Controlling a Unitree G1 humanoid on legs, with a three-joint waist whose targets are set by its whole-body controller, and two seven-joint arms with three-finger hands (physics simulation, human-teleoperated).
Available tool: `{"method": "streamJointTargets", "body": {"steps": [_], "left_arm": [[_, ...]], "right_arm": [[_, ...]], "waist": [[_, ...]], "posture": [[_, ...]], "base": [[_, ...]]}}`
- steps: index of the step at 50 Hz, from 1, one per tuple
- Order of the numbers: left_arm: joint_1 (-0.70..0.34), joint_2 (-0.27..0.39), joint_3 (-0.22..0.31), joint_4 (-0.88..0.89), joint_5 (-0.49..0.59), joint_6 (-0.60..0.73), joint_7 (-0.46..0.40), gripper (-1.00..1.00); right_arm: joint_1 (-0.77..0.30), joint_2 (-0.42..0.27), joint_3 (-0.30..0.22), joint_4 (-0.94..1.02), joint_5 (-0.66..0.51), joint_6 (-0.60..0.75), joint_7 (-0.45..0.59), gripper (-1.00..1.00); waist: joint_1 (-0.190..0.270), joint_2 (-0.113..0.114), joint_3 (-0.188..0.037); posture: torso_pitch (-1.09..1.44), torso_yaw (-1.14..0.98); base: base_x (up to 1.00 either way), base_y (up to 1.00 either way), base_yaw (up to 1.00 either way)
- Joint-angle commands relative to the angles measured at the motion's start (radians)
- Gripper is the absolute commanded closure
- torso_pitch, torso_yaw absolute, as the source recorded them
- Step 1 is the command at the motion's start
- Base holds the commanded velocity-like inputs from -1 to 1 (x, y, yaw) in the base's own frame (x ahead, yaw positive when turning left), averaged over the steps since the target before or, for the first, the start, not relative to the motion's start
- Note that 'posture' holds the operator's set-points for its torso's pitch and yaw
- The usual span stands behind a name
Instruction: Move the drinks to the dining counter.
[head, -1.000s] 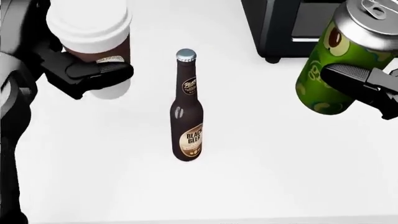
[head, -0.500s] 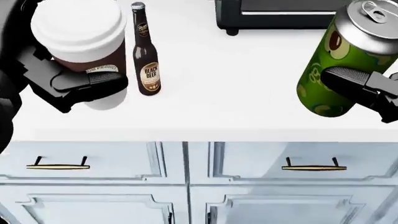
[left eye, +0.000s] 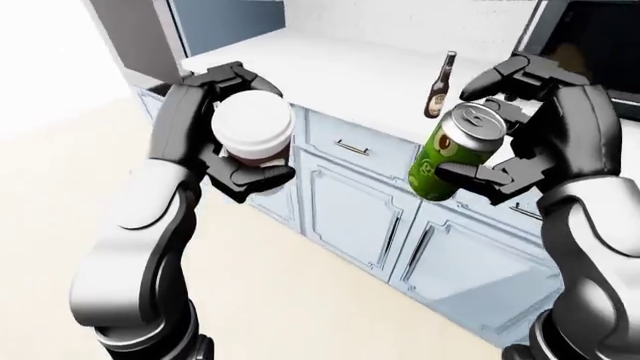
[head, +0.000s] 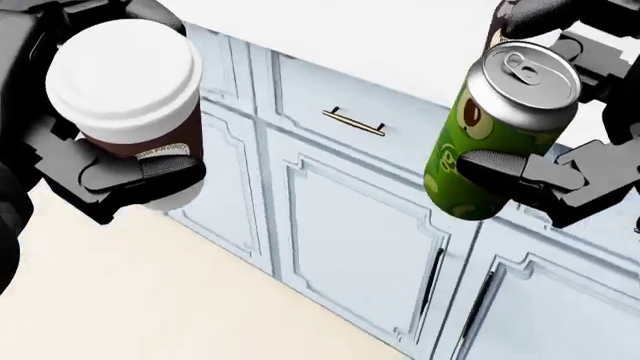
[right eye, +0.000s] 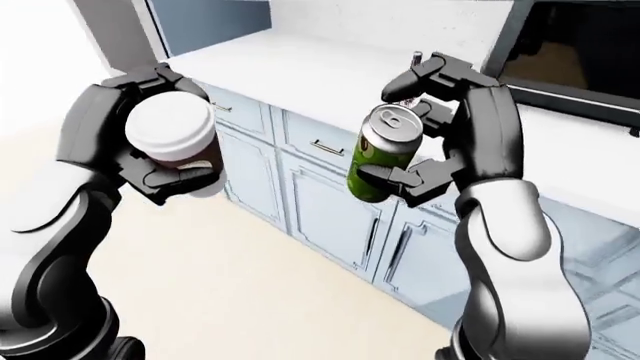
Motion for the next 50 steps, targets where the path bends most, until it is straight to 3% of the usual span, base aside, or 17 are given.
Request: {"method": "streamJointTargets", "body": {"steps": [1, 3, 5, 6, 8, 10, 14, 19, 21, 22, 24, 30, 33, 34, 43, 46, 50], "left_arm": [[-0.020, 0.008, 0.011, -0.027, 0.006, -0.032, 0.006, 1.00], [-0.022, 0.009, 0.011, -0.032, 0.007, -0.025, 0.006, 1.00], [-0.031, 0.010, 0.010, -0.039, 0.007, -0.013, 0.005, 1.00], [-0.026, 0.010, 0.010, -0.040, 0.007, -0.016, 0.003, 1.00], [-0.018, 0.010, 0.011, -0.045, 0.007, -0.017, 0.001, 1.00], [-0.018, 0.010, 0.009, -0.046, 0.008, -0.020, 0.000, 1.00], [-0.020, 0.011, 0.008, -0.059, 0.010, -0.007, -0.003, 1.00], [-0.024, 0.012, 0.010, -0.061, 0.013, -0.003, -0.005, 1.00], [-0.023, 0.015, 0.011, -0.060, 0.014, -0.008, -0.009, 1.00], [-0.027, 0.016, 0.010, -0.066, 0.014, 0.002, -0.009, 1.00], [-0.028, 0.016, 0.009, -0.068, 0.016, 0.005, -0.010, 1.00], [-0.033, 0.016, 0.006, -0.062, 0.019, 0.001, -0.014, 1.00], [-0.032, 0.012, 0.002, -0.064, 0.022, 0.002, -0.014, 1.00], [-0.030, 0.012, 0.002, -0.063, 0.023, -0.001, -0.015, 1.00], [-0.021, 0.006, -0.001, -0.067, 0.032, -0.007, -0.022, 1.00], [-0.019, 0.004, -0.004, -0.064, 0.035, -0.012, -0.023, 1.00], [-0.020, 0.002, -0.009, -0.063, 0.040, -0.013, -0.024, 1.00]], "right_arm": [[-0.032, 0.001, 0.006, -0.030, -0.015, -0.039, 0.004, 1.00], [-0.030, 0.016, 0.004, -0.027, -0.014, -0.040, 0.008, 1.00], [-0.026, 0.021, 0.006, -0.022, -0.020, -0.045, 0.012, 1.00], [-0.028, 0.022, 0.004, -0.025, -0.019, -0.040, 0.014, 1.00], [-0.027, 0.023, 0.006, -0.028, -0.021, -0.038, 0.021, 1.00], [-0.026, 0.025, 0.012, -0.029, -0.026, -0.042, 0.026, 1.00], [-0.028, 0.034, 0.013, -0.031, -0.033, -0.040, 0.033, 1.00], [-0.033, 0.030, 0.008, -0.031, -0.033, -0.032, 0.037, 1.00], [-0.029, 0.029, 0.013, -0.028, -0.035, -0.040, 0.042, 1.00], [-0.031, 0.034, 0.008, -0.033, -0.029, -0.031, 0.044, 1.00], [-0.034, 0.030, 0.011, -0.039, -0.030, -0.024, 0.046, 1.00], [-0.039, 0.029, 0.018, -0.031, -0.040, -0.025, 0.055, 1.00], [-0.035, 0.030, 0.019, -0.030, -0.043, -0.027, 0.059, 1.00], [-0.035, 0.031, 0.020, -0.031, -0.045, -0.025, 0.059, 1.00], [-0.025, 0.040, 0.039, -0.035, -0.071, -0.027, 0.069, 1.00], [-0.013, 0.043, 0.047, -0.031, -0.085, -0.037, 0.083, 1.00], [-0.012, 0.046, 0.048, -0.028, -0.097, -0.040, 0.093, 1.00]], "waist": [[0.002, -0.004, -0.022], [-0.006, 0.034, -0.028], [0.000, 0.117, -0.064], [0.009, 0.074, -0.033], [0.017, 0.052, -0.056], [0.020, 0.023, -0.053], [0.011, -0.011, -0.030], [0.003, -0.060, -0.032], [-0.001, -0.126, -0.057], [-0.002, -0.085, -0.043], [0.008, -0.088, -0.044], [-0.003, -0.012, -0.038], [-0.009, 0.046, -0.046], [-0.007, 0.083, -0.063], [0.008, -0.013, -0.042], [-0.026, -0.049, 0.003], [-0.015, -0.087, 0.000]], "posture": [[0.00, 0.00], [0.00, 0.00], [0.00, 0.00], [0.00, 0.00], [0.00, 0.00], [0.00, 0.00], [0.00, 0.00], [0.00, 0.00], [0.00, 0.00], [0.00, 0.00], [0.00, 0.00], [0.00, 0.00], [0.00, 0.00], [0.00, 0.00], [0.00, 0.00], [0.00, 0.00], [0.00, 0.00]], "base": [[0.00, 0.00, 1.00], [0.00, 0.00, 1.00], [0.00, 0.00, 1.00], [0.00, 0.00, 1.00], [0.00, 0.00, 1.00], [0.00, 0.00, 1.00], [0.00, 0.00, 1.00], [0.00, 0.00, 1.00], [0.00, 0.00, 1.00], [0.00, 0.00, 1.00], [0.00, 0.00, 1.00], [0.00, 0.00, 1.00], [0.00, 0.00, 1.00], [0.00, 0.00, 1.00], [0.02, 0.00, 0.98], [0.61, 0.01, 0.07], [0.93, 0.00, 0.00]]}}
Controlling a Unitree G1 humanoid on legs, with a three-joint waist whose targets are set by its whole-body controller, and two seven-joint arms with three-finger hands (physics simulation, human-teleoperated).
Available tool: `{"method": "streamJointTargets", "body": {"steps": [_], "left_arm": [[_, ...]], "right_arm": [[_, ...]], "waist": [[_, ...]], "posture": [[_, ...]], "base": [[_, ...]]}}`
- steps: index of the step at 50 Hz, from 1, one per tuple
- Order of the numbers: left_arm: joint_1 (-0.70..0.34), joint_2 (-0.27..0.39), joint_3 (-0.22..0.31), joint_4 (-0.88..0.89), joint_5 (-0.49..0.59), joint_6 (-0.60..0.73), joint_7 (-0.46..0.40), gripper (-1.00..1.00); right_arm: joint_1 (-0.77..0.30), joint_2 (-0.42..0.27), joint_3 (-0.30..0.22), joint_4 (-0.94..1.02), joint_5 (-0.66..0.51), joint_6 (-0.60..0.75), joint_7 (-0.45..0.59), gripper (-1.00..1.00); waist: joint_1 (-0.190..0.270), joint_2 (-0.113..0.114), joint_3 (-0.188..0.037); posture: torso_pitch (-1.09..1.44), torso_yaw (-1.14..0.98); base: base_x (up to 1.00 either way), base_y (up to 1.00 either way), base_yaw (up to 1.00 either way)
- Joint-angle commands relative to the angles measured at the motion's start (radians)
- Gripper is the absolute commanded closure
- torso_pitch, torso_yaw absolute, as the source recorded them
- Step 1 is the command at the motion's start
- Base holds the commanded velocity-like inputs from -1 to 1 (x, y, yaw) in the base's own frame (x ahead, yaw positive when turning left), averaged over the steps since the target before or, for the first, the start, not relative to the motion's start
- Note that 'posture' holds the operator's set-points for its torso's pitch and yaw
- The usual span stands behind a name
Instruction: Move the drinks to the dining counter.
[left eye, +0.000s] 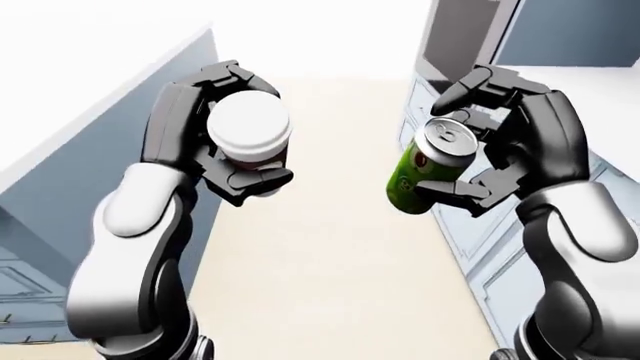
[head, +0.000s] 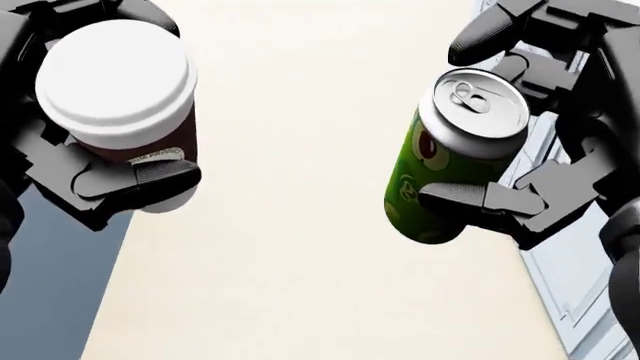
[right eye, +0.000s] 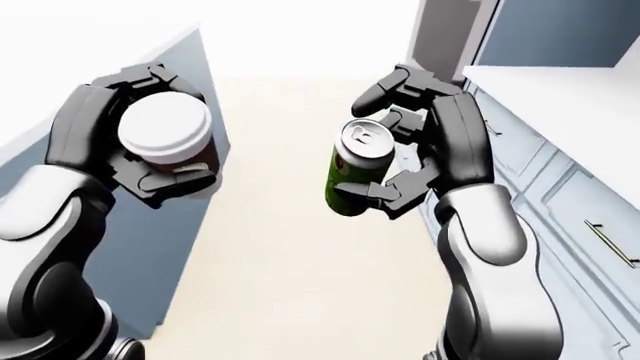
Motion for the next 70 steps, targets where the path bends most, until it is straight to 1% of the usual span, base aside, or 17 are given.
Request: {"method": "streamJointTargets", "body": {"steps": [1, 2, 4, 17, 19, 20, 27, 29, 30, 38, 42, 43, 50, 53, 64, 68, 70], "left_arm": [[-0.028, 0.001, -0.004, -0.018, -0.003, -0.025, -0.004, 1.00], [-0.025, 0.001, -0.003, -0.014, -0.002, -0.033, -0.006, 1.00], [-0.027, 0.001, -0.003, -0.018, -0.001, -0.027, -0.008, 1.00], [-0.022, -0.001, 0.000, -0.017, 0.003, -0.035, -0.013, 1.00], [-0.020, -0.002, -0.001, -0.014, 0.004, -0.040, -0.014, 1.00], [-0.020, -0.001, -0.001, -0.013, 0.004, -0.041, -0.014, 1.00], [-0.021, -0.002, -0.001, -0.023, 0.006, -0.031, -0.015, 1.00], [-0.027, 0.001, 0.000, -0.026, 0.006, -0.022, -0.017, 1.00], [-0.028, 0.002, 0.001, -0.023, 0.006, -0.026, -0.018, 1.00], [-0.033, 0.002, -0.003, -0.025, 0.009, -0.018, -0.019, 1.00], [-0.036, 0.002, -0.005, -0.036, 0.010, -0.009, -0.020, 1.00], [-0.026, -0.003, -0.013, -0.031, 0.014, -0.022, -0.018, 1.00], [-0.040, -0.007, -0.024, -0.057, 0.026, 0.008, -0.027, 1.00], [-0.048, -0.010, -0.027, -0.062, 0.030, 0.018, -0.029, 1.00], [-0.054, -0.009, -0.024, -0.059, 0.034, 0.020, -0.036, 1.00], [-0.054, -0.008, -0.021, -0.062, 0.036, 0.025, -0.037, 1.00], [-0.058, -0.009, -0.022, -0.064, 0.036, 0.030, -0.037, 1.00]], "right_arm": [[-0.017, -0.007, -0.021, -0.005, -0.029, -0.034, -0.011, 1.00], [-0.016, -0.007, -0.018, -0.009, -0.033, -0.030, -0.008, 1.00], [-0.018, -0.004, -0.014, -0.008, -0.040, -0.030, -0.005, 1.00], [-0.012, 0.012, -0.004, -0.004, -0.068, -0.044, 0.018, 1.00], [-0.009, 0.020, -0.010, -0.005, -0.069, -0.042, 0.017, 1.00], [-0.011, 0.020, -0.009, -0.006, -0.072, -0.039, 0.015, 1.00], [-0.013, 0.022, -0.008, -0.004, -0.078, -0.035, 0.011, 1.00], [-0.016, 0.024, -0.010, -0.004, -0.077, -0.030, 0.010, 1.00], [-0.021, 0.028, -0.014, -0.009, -0.071, -0.019, 0.009, 1.00], [-0.021, 0.023, -0.016, -0.010, -0.055, -0.016, 0.005, 1.00], [-0.020, 0.015, -0.021, -0.011, -0.051, -0.017, 0.009, 1.00], [-0.026, 0.006, -0.022, -0.012, -0.051, -0.013, 0.014, 1.00], [-0.039, -0.001, -0.026, -0.026, -0.044, 0.009, 0.023, 1.00], [-0.039, -0.002, -0.025, -0.026, -0.043, 0.006, 0.025, 1.00], [-0.030, 0.008, -0.012, -0.028, -0.044, -0.008, 0.029, 1.00], [-0.026, 0.009, -0.012, -0.033, -0.045, -0.009, 0.033, 1.00], [-0.033, 0.009, -0.011, -0.040, -0.045, 0.004, 0.033, 1.00]], "waist": [[0.005, 0.000, -0.018], [0.011, -0.029, -0.036], [0.013, 0.023, -0.013], [-0.018, 0.159, -0.093], [-0.023, 0.164, 0.010], [-0.010, 0.192, -0.039], [-0.025, 0.096, -0.020], [0.006, -0.008, -0.053], [-0.024, 0.065, -0.015], [-0.024, 0.104, -0.054], [-0.003, 0.223, -0.118], [0.013, 0.171, -0.077], [0.021, 0.076, -0.065], [0.014, -0.016, -0.086], [0.002, 0.100, -0.056], [0.005, 0.193, -0.078], [0.008, 0.177, -0.066]], "posture": [[0.00, 0.00], [0.00, 0.00], [0.00, 0.00], [0.00, 0.00], [0.00, 0.00], [0.00, 0.00], [0.00, 0.00], [0.00, 0.00], [0.00, 0.00], [0.00, 0.00], [0.00, 0.00], [0.00, 0.00], [0.00, 0.00], [0.00, 0.00], [0.00, 0.00], [0.00, 0.00], [0.00, 0.00]], "base": [[1.00, 0.00, 0.00], [1.00, 0.00, 0.00], [1.00, 0.00, 0.00], [1.00, 0.00, 0.00], [0.50, 0.00, 0.00], [0.00, 0.00, 0.00], [0.00, 0.00, 0.00], [0.00, 0.32, 0.50], [0.00, 0.00, 1.00], [0.00, 0.00, 1.00], [0.00, 0.00, 1.00], [0.00, 0.00, 1.00], [0.00, 0.00, 1.00], [0.00, 0.00, 1.00], [0.00, 0.00, 1.00], [0.00, 0.00, 1.00], [0.00, 0.00, 1.00]]}}
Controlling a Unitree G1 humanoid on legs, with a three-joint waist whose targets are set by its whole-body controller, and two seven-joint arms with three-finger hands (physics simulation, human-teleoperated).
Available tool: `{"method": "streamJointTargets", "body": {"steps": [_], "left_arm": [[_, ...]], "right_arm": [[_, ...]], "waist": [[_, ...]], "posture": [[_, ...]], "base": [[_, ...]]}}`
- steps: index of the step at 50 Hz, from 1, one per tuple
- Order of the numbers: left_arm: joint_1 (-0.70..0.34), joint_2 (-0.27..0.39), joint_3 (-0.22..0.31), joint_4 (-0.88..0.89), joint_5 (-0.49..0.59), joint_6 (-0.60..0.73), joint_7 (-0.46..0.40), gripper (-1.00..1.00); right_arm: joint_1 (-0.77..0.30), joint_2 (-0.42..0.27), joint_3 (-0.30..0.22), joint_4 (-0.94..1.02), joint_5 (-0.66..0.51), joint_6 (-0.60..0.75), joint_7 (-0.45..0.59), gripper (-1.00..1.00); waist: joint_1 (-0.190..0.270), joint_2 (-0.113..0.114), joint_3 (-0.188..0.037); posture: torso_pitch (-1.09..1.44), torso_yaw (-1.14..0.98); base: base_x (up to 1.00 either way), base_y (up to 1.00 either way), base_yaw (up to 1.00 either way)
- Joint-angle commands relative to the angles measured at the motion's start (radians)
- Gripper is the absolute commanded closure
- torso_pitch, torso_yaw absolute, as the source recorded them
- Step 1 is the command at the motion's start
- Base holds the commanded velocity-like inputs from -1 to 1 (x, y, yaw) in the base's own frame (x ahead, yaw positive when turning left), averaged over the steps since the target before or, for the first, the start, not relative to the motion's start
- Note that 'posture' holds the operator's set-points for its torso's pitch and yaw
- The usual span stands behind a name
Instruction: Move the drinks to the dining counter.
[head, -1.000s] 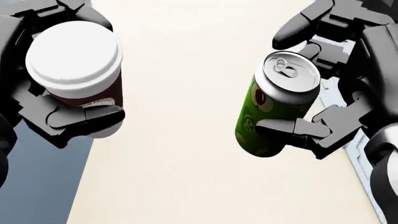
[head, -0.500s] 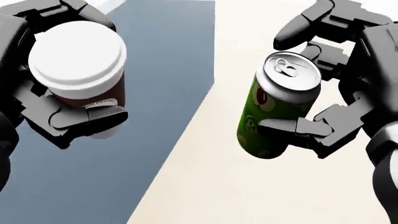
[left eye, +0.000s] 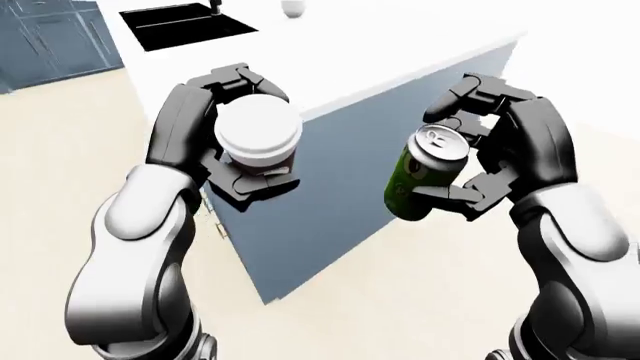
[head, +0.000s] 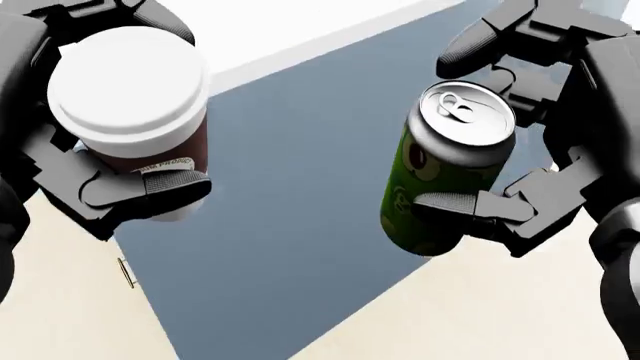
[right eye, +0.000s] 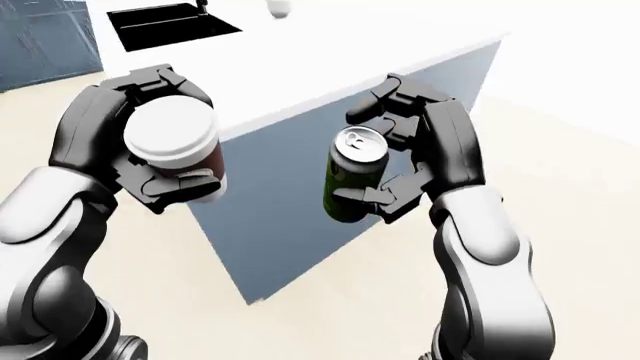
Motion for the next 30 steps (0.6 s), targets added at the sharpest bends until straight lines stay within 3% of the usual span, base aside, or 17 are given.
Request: {"method": "streamJointTargets", "body": {"steps": [1, 4, 8, 10, 11, 12, 13, 16, 21, 22, 23, 26, 28, 30], "left_arm": [[-0.043, 0.002, 0.001, -0.025, 0.004, -0.033, 0.005, 1.00], [-0.038, 0.000, 0.001, -0.024, 0.004, -0.038, 0.005, 1.00], [-0.034, -0.003, -0.002, -0.024, 0.005, -0.041, 0.006, 1.00], [-0.036, -0.002, -0.001, -0.022, 0.005, -0.043, 0.005, 1.00], [-0.039, -0.002, -0.002, -0.022, 0.006, -0.040, 0.006, 1.00], [-0.041, -0.002, -0.003, -0.021, 0.006, -0.040, 0.005, 1.00], [-0.042, -0.003, -0.003, -0.022, 0.006, -0.038, 0.005, 1.00], [-0.047, 0.000, -0.001, -0.028, 0.006, -0.028, 0.003, 1.00], [-0.050, -0.002, 0.000, -0.023, 0.004, -0.028, 0.003, 1.00], [-0.057, -0.001, 0.000, -0.027, 0.003, -0.019, 0.003, 1.00], [-0.060, 0.000, -0.001, -0.026, 0.003, -0.017, 0.003, 1.00], [-0.087, 0.005, 0.005, -0.011, -0.002, -0.007, 0.001, 1.00], [-0.108, 0.011, 0.005, -0.009, -0.005, 0.008, 0.001, 1.00], [-0.120, 0.017, 0.012, -0.001, -0.009, 0.011, 0.000, 1.00]], "right_arm": [[-0.034, -0.014, -0.022, -0.044, -0.005, -0.033, -0.006, 1.00], [-0.030, -0.011, -0.015, -0.039, -0.009, -0.044, -0.003, 1.00], [-0.021, -0.008, -0.013, -0.034, -0.014, -0.060, 0.003, 1.00], [-0.021, -0.007, -0.015, -0.030, -0.015, -0.063, 0.005, 1.00], [-0.019, -0.006, -0.014, -0.028, -0.016, -0.068, 0.006, 1.00], [-0.020, -0.007, -0.015, -0.031, -0.016, -0.065, 0.007, 1.00], [-0.021, -0.007, -0.017, -0.032, -0.016, -0.063, 0.009, 1.00], [-0.026, -0.010, -0.019, -0.040, -0.016, -0.052, 0.011, 1.00], [-0.034, -0.017, -0.025, -0.041, -0.020, -0.038, 0.012, 1.00], [-0.036, -0.023, -0.027, -0.041, -0.022, -0.036, 0.014, 1.00], [-0.041, -0.021, -0.035, -0.041, -0.018, -0.030, 0.016, 1.00], [-0.075, -0.033, -0.044, -0.054, -0.008, 0.017, 0.015, 1.00], [-0.091, -0.039, -0.046, -0.051, -0.001, 0.028, 0.012, 1.00], [-0.109, -0.046, -0.039, -0.054, 0.001, 0.045, 0.009, 1.00]], "waist": [[-0.003, 0.005, -0.038], [0.005, -0.034, -0.041], [-0.012, -0.084, -0.017], [-0.015, -0.128, -0.018], [-0.021, -0.170, -0.035], [-0.024, -0.150, -0.036], [-0.024, -0.146, -0.023], [-0.017, -0.133, -0.036], [-0.023, -0.077, -0.026], [-0.053, -0.059, -0.029], [-0.027, -0.087, -0.018], [-0.055, -0.004, -0.034], [-0.055, -0.024, -0.009], [-0.058, -0.046, -0.016]], "posture": [[0.00, 0.00], [0.00, 0.00], [0.00, 0.00], [0.00, 0.00], [0.00, 0.00], [0.00, 0.00], [0.00, 0.00], [0.00, 0.00], [0.00, 0.00], [0.00, 0.00], [0.00, 0.00], [0.00, 0.00], [0.00, 0.00], [0.00, 0.00]], "base": [[0.00, 0.00, 1.00], [0.00, 0.00, 1.00], [0.00, 0.00, 1.00], [0.00, 0.00, 1.00], [0.00, 0.00, 1.00], [0.00, 0.00, 1.00], [0.00, 0.00, 1.00], [0.00, 0.00, 1.00], [0.00, 0.00, 1.00], [0.00, 0.42, 0.00], [0.00, 0.00, 0.00], [0.00, 0.00, 0.00], [0.00, 0.00, 0.00], [0.00, 0.00, 0.00]]}}
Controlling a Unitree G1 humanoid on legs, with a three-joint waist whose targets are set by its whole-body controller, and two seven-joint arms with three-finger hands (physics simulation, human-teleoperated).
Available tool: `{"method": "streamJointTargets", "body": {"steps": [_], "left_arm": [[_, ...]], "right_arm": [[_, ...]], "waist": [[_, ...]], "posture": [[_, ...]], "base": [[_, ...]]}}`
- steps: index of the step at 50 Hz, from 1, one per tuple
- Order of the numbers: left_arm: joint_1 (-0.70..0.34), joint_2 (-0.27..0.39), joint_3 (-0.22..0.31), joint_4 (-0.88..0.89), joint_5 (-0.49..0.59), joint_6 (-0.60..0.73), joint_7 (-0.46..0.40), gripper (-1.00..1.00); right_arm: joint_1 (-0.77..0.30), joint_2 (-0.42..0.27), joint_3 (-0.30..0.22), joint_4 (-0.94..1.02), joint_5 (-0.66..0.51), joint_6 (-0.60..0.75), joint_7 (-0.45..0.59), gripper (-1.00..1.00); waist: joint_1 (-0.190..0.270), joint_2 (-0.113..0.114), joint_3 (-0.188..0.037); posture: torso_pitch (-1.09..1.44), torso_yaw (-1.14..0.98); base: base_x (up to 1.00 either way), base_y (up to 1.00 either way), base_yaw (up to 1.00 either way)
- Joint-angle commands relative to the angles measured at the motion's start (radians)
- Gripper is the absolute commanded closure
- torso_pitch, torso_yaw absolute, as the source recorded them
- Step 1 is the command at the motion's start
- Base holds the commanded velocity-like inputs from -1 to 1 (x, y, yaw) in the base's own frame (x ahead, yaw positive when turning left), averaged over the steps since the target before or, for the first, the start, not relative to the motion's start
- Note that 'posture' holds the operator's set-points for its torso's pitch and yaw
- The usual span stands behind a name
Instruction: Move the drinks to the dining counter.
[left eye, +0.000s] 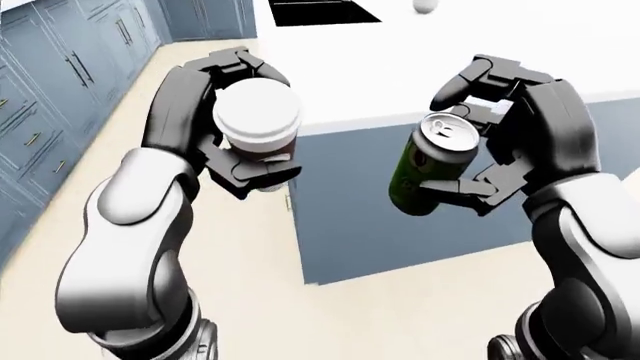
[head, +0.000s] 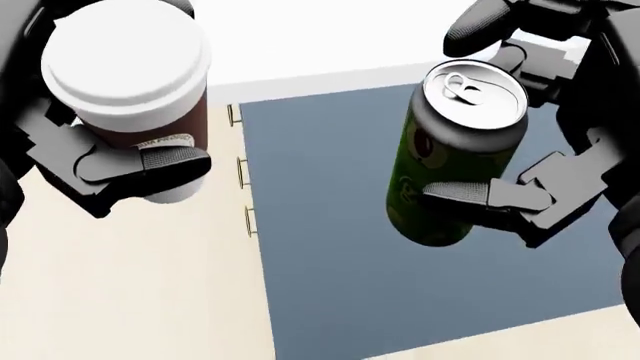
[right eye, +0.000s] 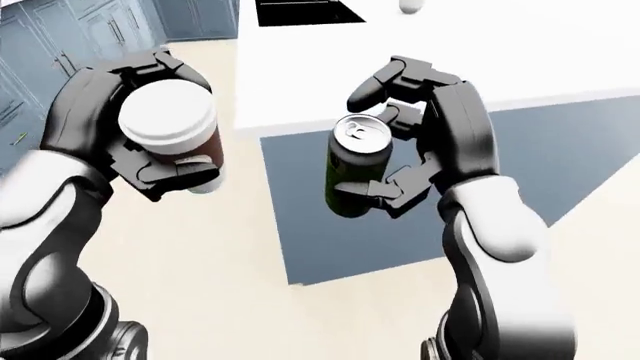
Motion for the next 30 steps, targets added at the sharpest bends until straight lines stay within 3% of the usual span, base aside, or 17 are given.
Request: {"method": "streamJointTargets", "body": {"steps": [1, 3, 6, 8, 9, 10, 13, 19, 21, 23, 24, 25, 30], "left_arm": [[-0.049, 0.010, 0.009, -0.030, -0.006, -0.022, 0.001, 1.00], [-0.067, 0.017, 0.016, -0.031, -0.013, -0.006, 0.000, 1.00], [-0.096, 0.026, 0.025, -0.017, -0.026, 0.008, 0.001, 1.00], [-0.110, 0.032, 0.024, -0.005, -0.033, 0.009, 0.004, 1.00], [-0.123, 0.036, 0.024, 0.003, -0.036, 0.011, 0.004, 1.00], [-0.136, 0.038, 0.022, 0.005, -0.039, 0.021, 0.006, 1.00], [-0.177, 0.053, 0.022, 0.021, -0.046, 0.038, 0.006, 1.00], [-0.202, 0.061, 0.021, 0.017, -0.055, 0.057, 0.008, 1.00], [-0.203, 0.065, 0.023, 0.016, -0.057, 0.058, 0.007, 1.00], [-0.203, 0.067, 0.024, 0.015, -0.059, 0.057, 0.006, 1.00], [-0.210, 0.069, 0.025, 0.013, -0.061, 0.066, 0.006, 1.00], [-0.213, 0.070, 0.025, 0.013, -0.062, 0.068, 0.007, 1.00], [-0.209, 0.069, 0.023, 0.003, -0.065, 0.074, 0.010, 1.00]], "right_arm": [[-0.052, -0.020, -0.015, -0.023, -0.008, -0.008, -0.018, 1.00], [-0.076, -0.026, -0.012, -0.021, -0.006, 0.008, -0.019, 1.00], [-0.131, -0.036, -0.016, -0.007, 0.005, 0.045, -0.018, 1.00], [-0.163, -0.038, -0.025, 0.009, 0.016, 0.066, -0.020, 1.00], [-0.176, -0.041, -0.022, 0.023, 0.018, 0.063, -0.025, 1.00], [-0.188, -0.043, -0.017, 0.024, 0.021, 0.073, -0.030, 1.00], [-0.216, -0.050, -0.014, 0.035, 0.028, 0.084, -0.037, 1.00], [-0.252, -0.066, -0.021, 0.042, 0.046, 0.102, -0.042, 1.00], [-0.262, -0.069, -0.021, 0.040, 0.051, 0.112, -0.045, 1.00], [-0.262, -0.071, -0.019, 0.041, 0.054, 0.109, -0.048, 1.00], [-0.264, -0.072, -0.019, 0.039, 0.056, 0.112, -0.049, 1.00], [-0.266, -0.073, -0.018, 0.039, 0.057, 0.112, -0.050, 1.00], [-0.262, -0.077, -0.018, 0.033, 0.063, 0.117, -0.051, 1.00]], "waist": [[-0.002, 0.014, -0.060], [0.010, 0.011, -0.029], [0.016, -0.009, -0.027], [0.021, -0.035, -0.026], [0.022, -0.062, -0.032], [0.019, -0.052, -0.029], [0.021, -0.050, -0.027], [0.018, -0.006, -0.023], [0.009, 0.028, -0.029], [0.002, 0.087, -0.048], [0.012, 0.049, -0.032], [0.005, 0.073, -0.026], [0.018, 0.043, -0.030]], "posture": [[0.00, 0.00], [0.00, 0.00], [0.00, 0.00], [0.00, 0.00], [0.00, 0.00], [0.00, 0.00], [0.00, 0.00], [0.00, 0.00], [0.00, 0.00], [0.00, 0.00], [0.00, 0.00], [0.00, 0.00], [0.00, 0.00]], "base": [[0.15, 0.00, 0.00], [0.28, 0.00, 0.00], [0.31, 0.00, 0.00], [0.31, 0.00, 0.00], [0.31, 0.00, 0.00], [0.30, 0.00, 0.00], [0.31, 0.00, 0.00], [0.31, 0.00, 0.00], [0.31, 0.00, 0.00], [0.30, 0.00, 0.00], [0.30, 0.00, 0.00], [0.30, 0.00, 0.00], [0.31, 0.00, 0.00]]}}
